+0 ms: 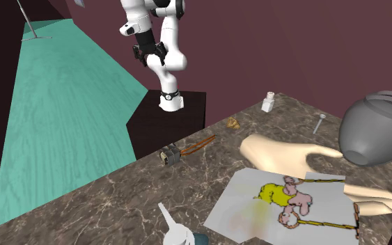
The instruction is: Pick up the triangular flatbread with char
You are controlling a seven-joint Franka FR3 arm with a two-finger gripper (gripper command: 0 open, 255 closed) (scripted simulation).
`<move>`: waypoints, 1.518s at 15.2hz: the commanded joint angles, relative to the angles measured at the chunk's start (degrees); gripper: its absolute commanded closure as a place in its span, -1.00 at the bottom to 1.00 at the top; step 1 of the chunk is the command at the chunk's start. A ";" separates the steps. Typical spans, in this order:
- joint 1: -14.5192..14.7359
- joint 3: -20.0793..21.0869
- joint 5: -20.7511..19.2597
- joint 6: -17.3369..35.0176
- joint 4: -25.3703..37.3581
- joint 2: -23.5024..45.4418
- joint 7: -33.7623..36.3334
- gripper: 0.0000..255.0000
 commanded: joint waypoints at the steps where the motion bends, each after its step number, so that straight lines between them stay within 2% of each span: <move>1: 0.00 0.00 0.00 0.00 0.00 0.00 0.00 -1.00; 7: 2.56 6.55 5.56 4.68 1.91 7.31 7.72 -1.00; 13: 4.73 12.44 9.58 9.30 6.37 16.70 15.02 -1.00; 18: 6.19 16.83 11.38 12.69 11.98 25.76 21.03 -1.00; 23: 7.65 20.59 11.52 15.34 19.29 35.76 27.22 -1.00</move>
